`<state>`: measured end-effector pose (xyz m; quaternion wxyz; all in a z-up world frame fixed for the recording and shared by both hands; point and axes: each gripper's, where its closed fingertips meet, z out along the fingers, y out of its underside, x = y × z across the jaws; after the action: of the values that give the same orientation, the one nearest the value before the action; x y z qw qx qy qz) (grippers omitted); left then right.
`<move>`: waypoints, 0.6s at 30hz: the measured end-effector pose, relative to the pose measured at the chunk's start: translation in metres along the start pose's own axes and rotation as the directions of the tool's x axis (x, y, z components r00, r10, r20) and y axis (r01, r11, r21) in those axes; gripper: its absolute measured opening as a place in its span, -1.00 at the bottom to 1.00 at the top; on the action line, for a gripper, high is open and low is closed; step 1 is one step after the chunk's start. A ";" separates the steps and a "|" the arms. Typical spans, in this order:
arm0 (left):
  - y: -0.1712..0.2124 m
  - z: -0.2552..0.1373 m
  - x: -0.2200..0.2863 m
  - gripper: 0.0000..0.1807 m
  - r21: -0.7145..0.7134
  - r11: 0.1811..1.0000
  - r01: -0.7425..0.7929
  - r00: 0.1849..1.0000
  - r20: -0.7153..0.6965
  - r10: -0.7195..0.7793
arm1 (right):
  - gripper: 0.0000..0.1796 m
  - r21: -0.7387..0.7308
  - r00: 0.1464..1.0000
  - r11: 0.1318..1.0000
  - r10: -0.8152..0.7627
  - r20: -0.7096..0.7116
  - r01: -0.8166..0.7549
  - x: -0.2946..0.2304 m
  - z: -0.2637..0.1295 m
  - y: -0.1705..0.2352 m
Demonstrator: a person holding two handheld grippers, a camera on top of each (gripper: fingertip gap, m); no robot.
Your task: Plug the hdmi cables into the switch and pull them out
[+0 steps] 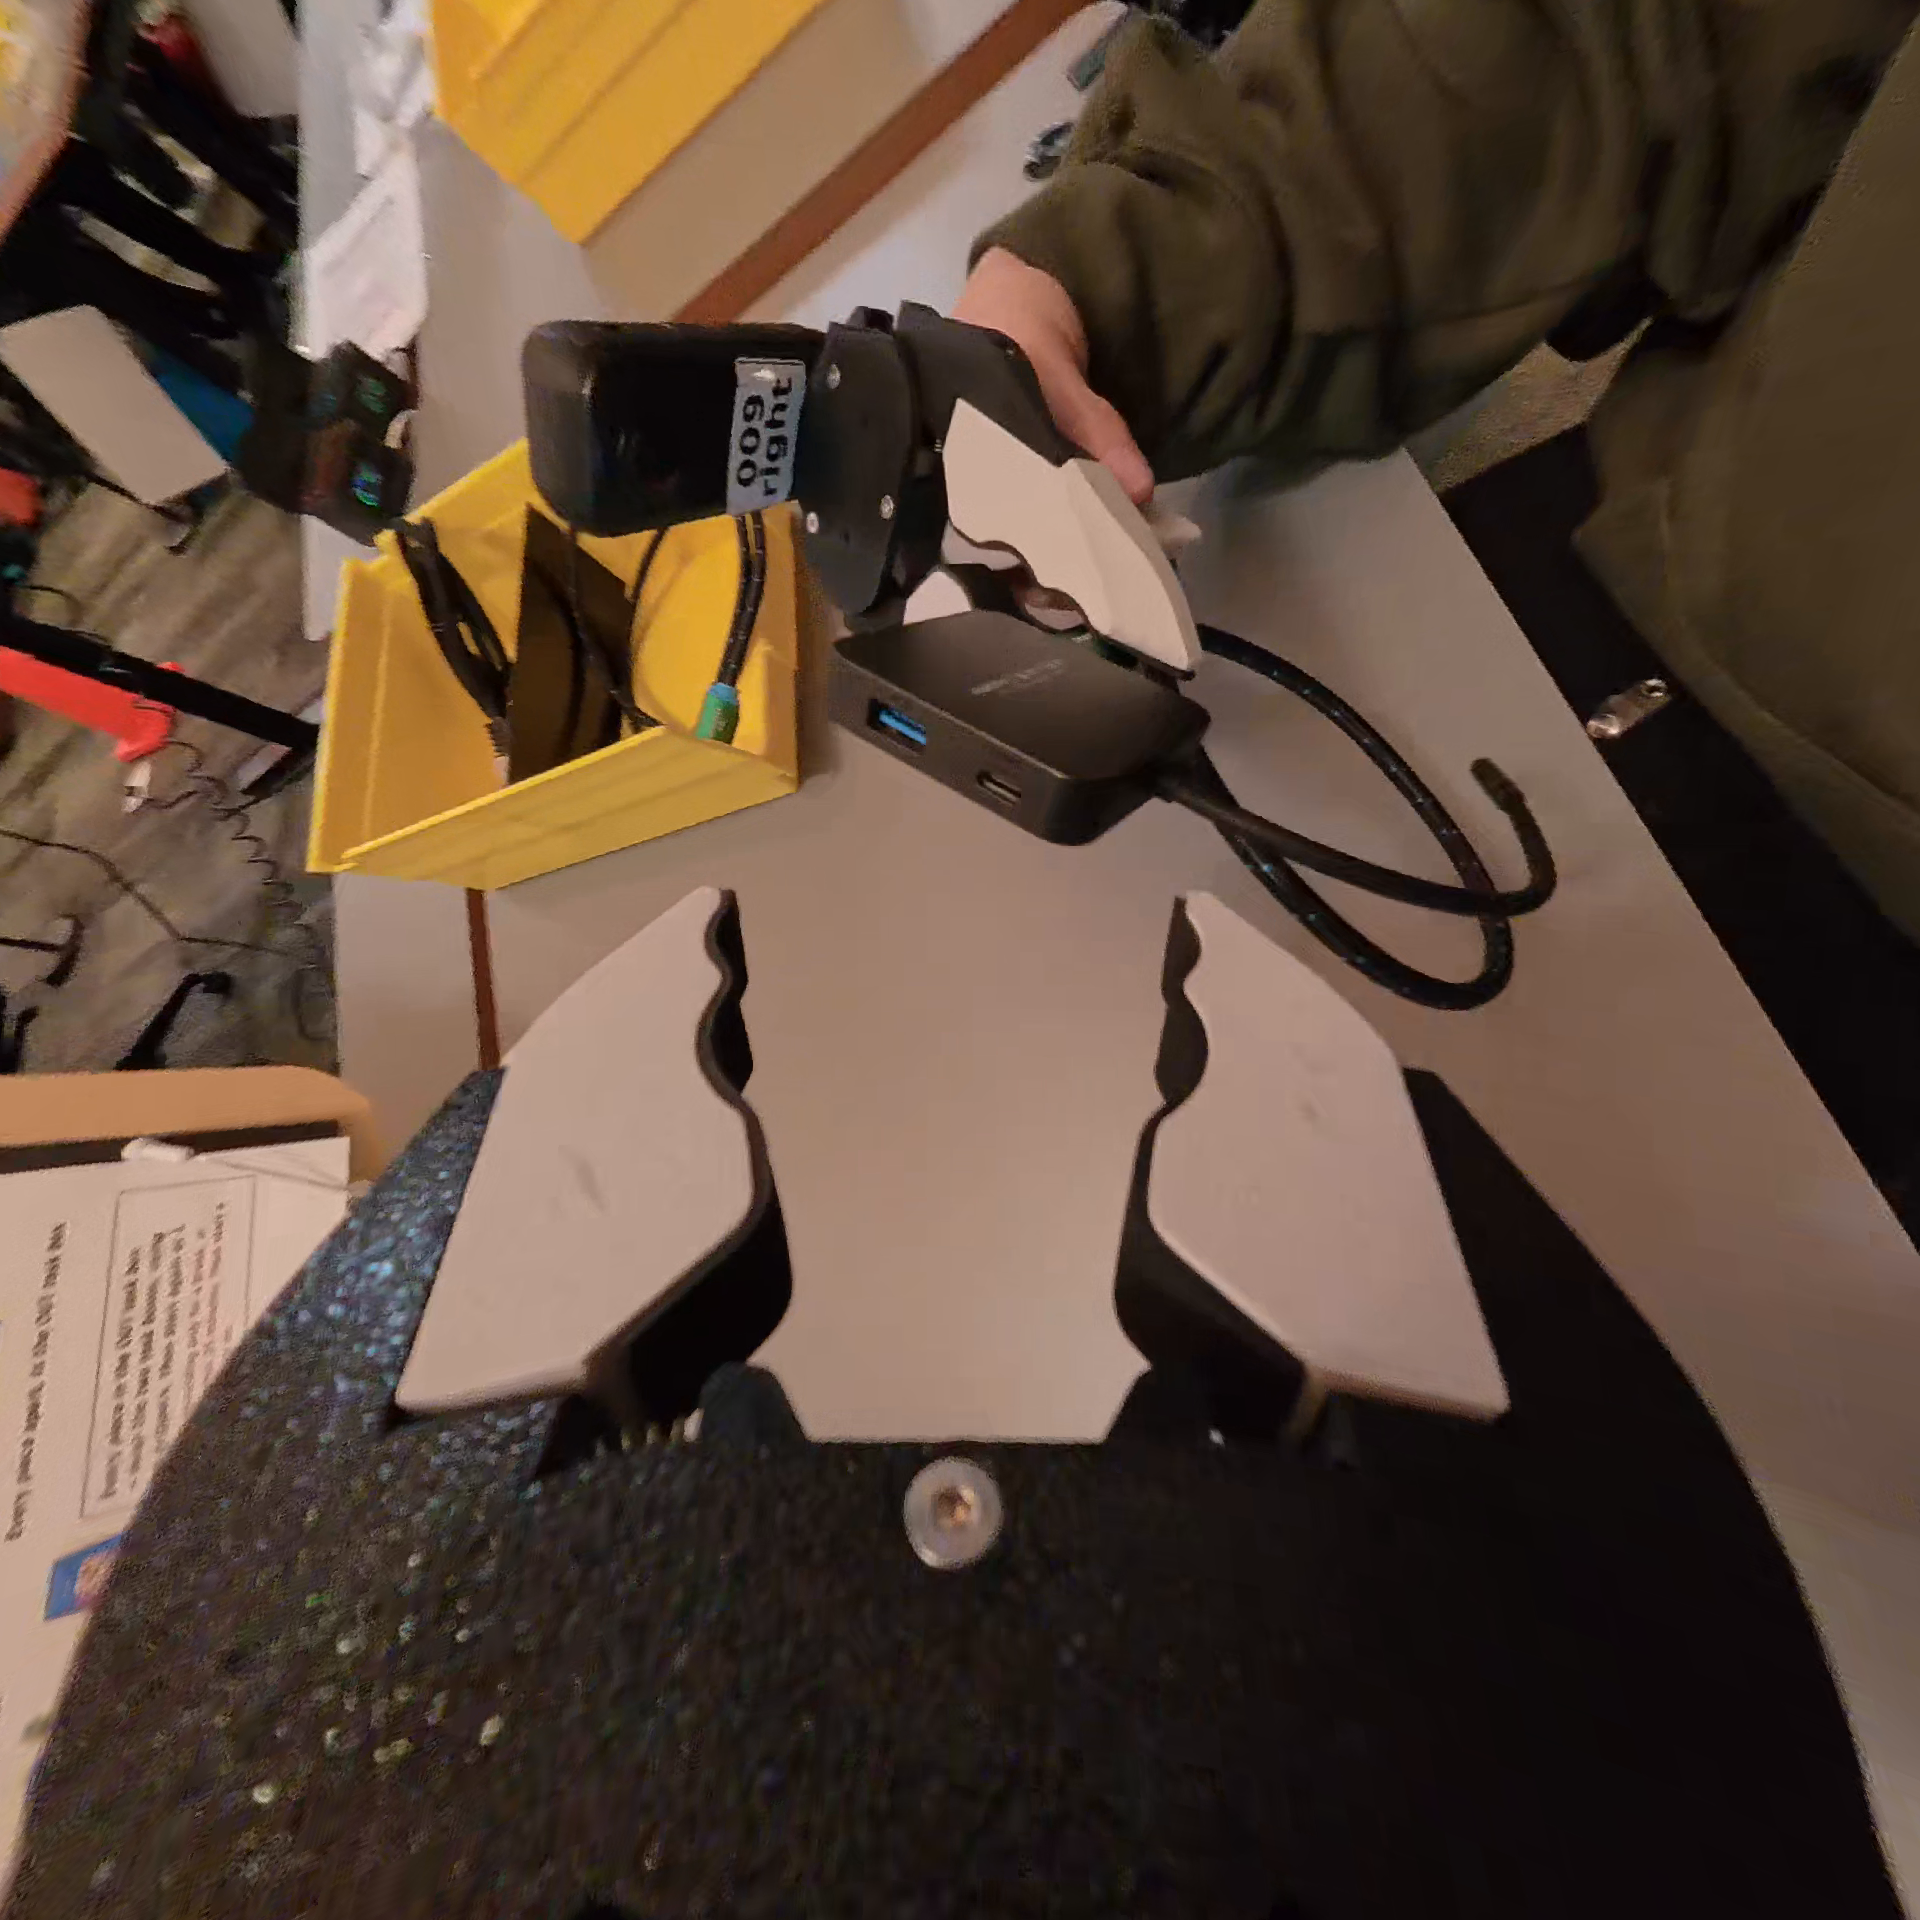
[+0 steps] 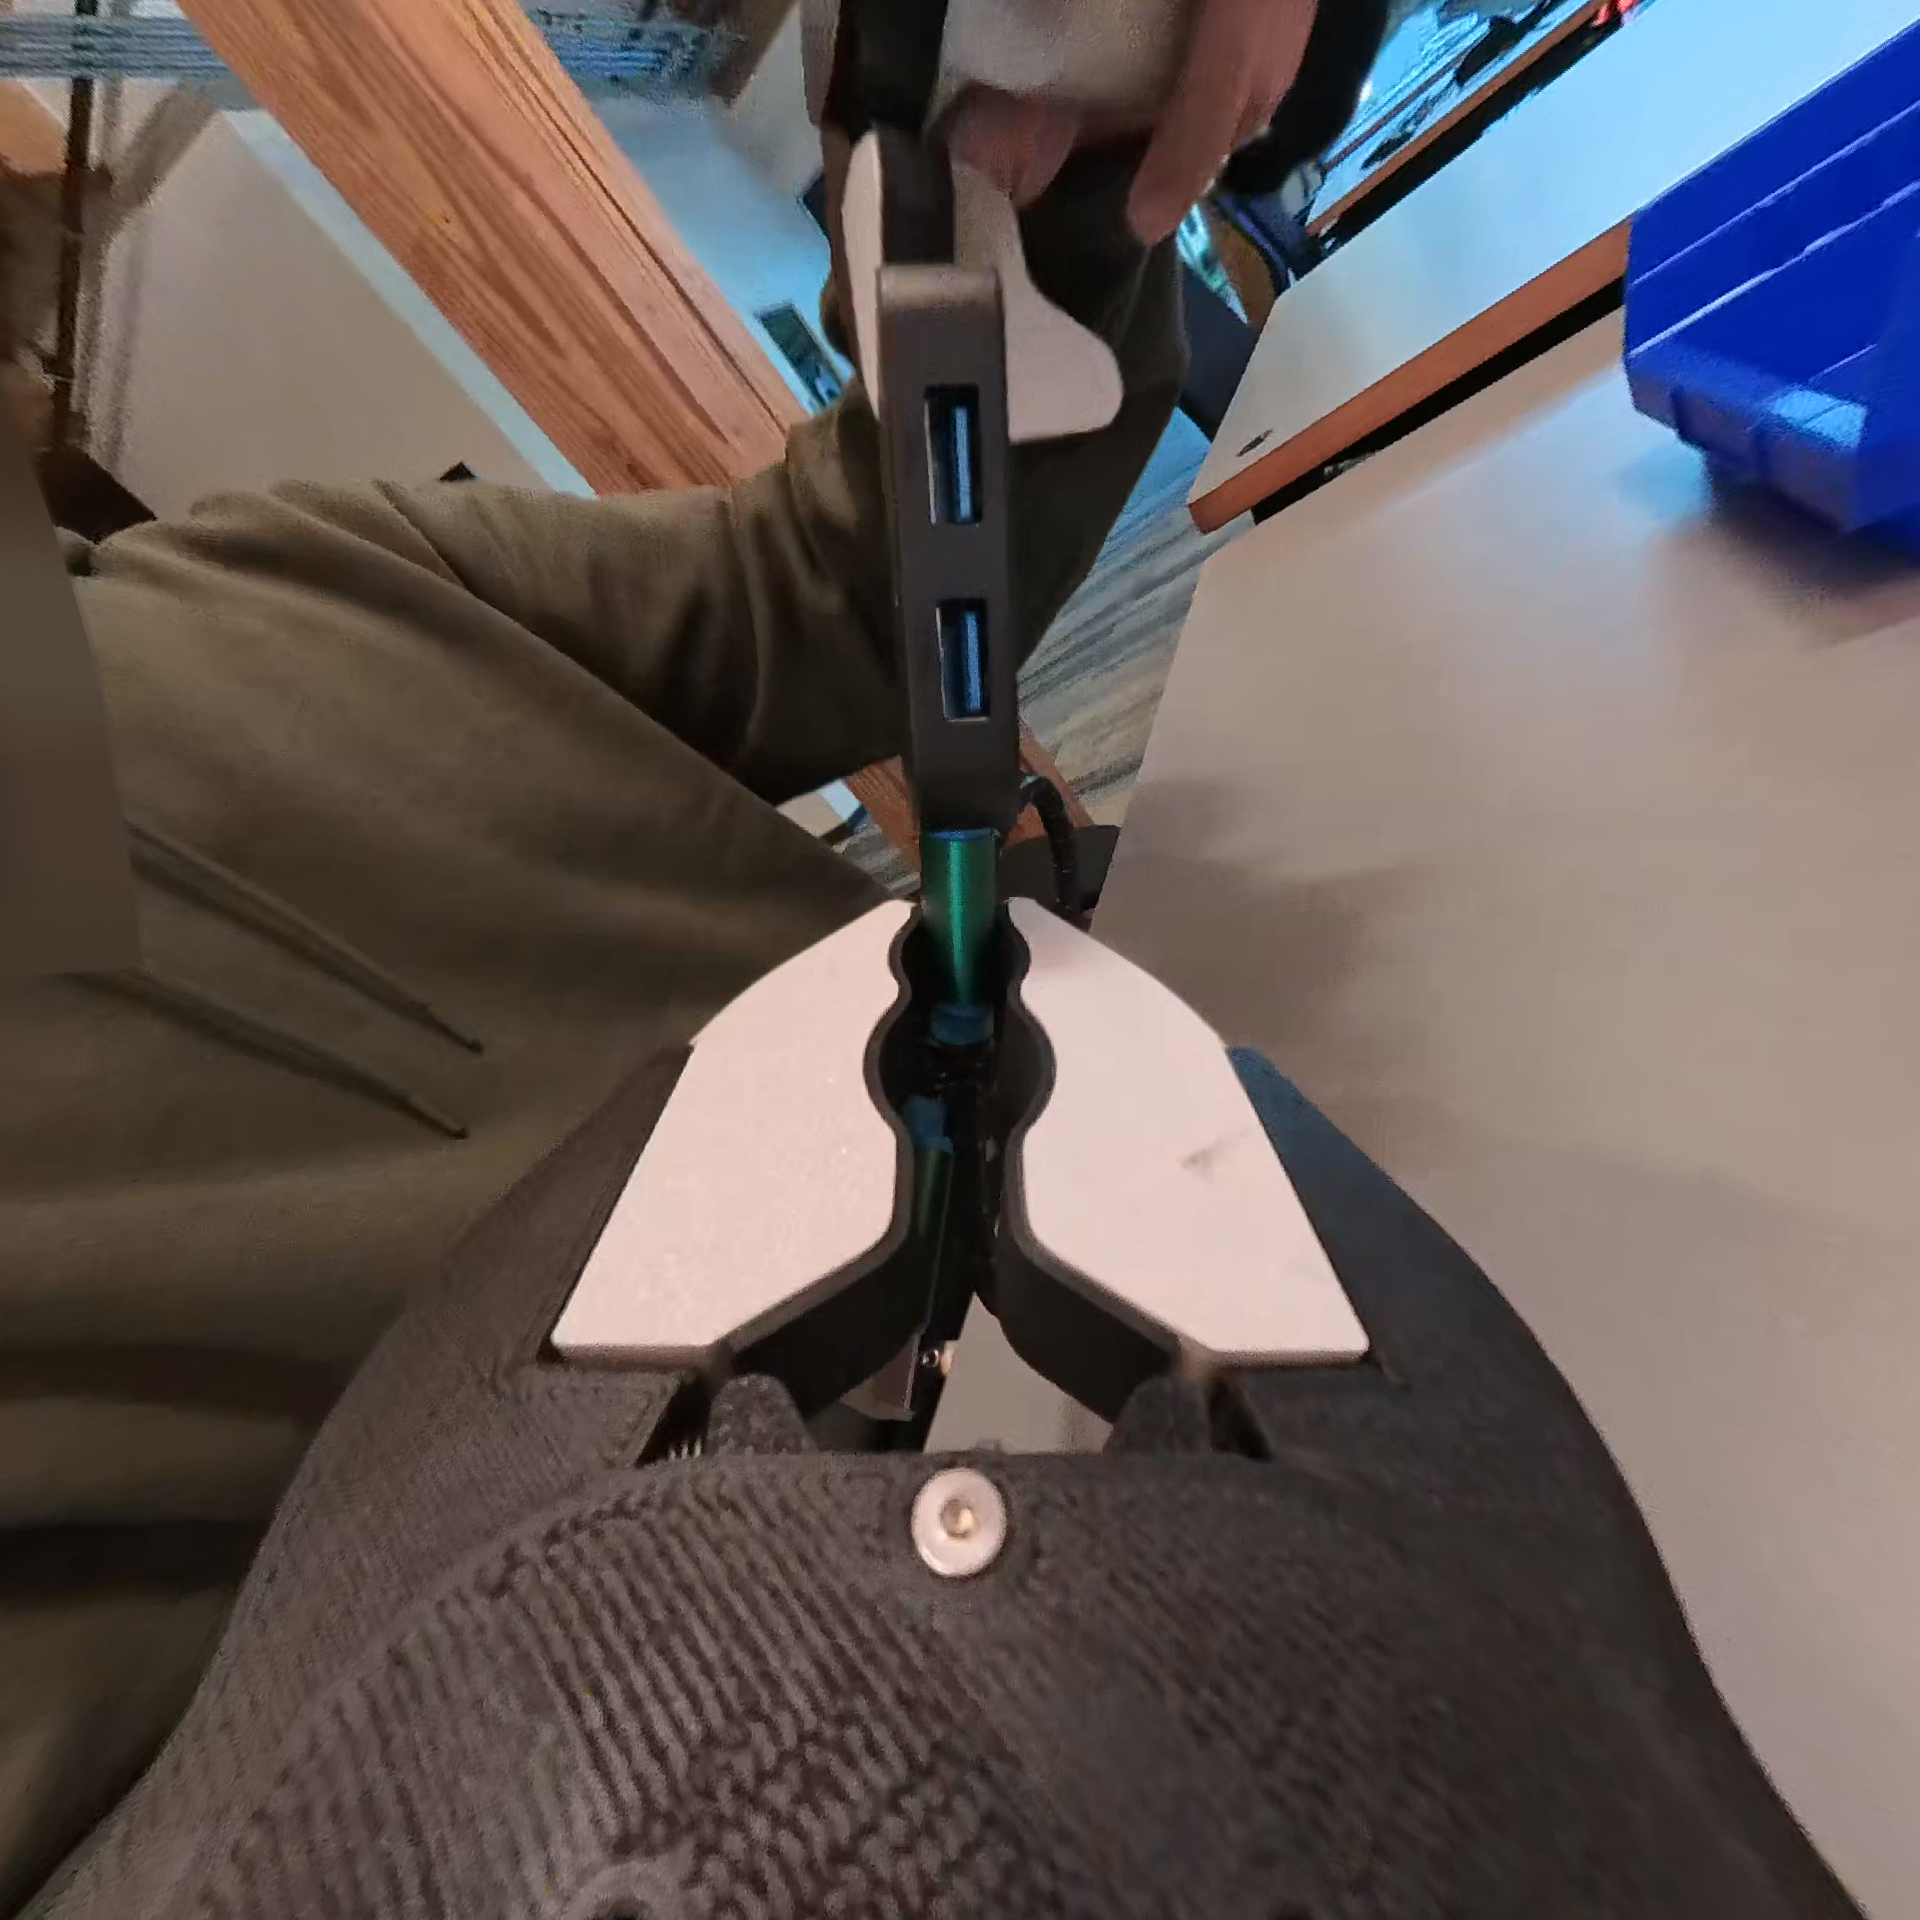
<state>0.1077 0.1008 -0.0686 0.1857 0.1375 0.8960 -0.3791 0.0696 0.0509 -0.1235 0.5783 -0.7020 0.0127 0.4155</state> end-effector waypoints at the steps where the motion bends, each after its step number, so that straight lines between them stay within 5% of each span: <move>1: -0.002 0.003 0.002 -0.14 -0.005 1.000 -0.007 0.999 -0.042 0.007 | -0.87 -0.003 1.000 1.000 0.002 0.009 -0.002 -0.001 0.001 0.001; 10: -0.005 0.032 0.033 -0.23 -0.079 0.982 -0.172 0.940 -0.312 0.139 | -0.87 -0.093 0.999 0.995 0.032 0.029 -0.029 0.003 0.011 0.019; 15: 0.007 0.035 0.027 -0.24 -0.095 0.974 -0.205 0.948 -0.265 0.173 | -0.86 -0.064 0.997 0.998 -0.026 -0.072 0.021 0.019 0.007 0.014; 18: 0.019 0.029 0.017 -0.24 -0.108 0.989 -0.099 0.978 -0.192 0.077 | -0.52 0.098 0.948 0.979 -0.144 -0.284 0.179 0.037 -0.019 -0.020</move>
<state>0.1061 0.0946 -0.1068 0.1251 0.2009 0.9232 -0.3029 0.1147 0.0594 -0.1296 0.6451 -0.7147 0.0610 0.2633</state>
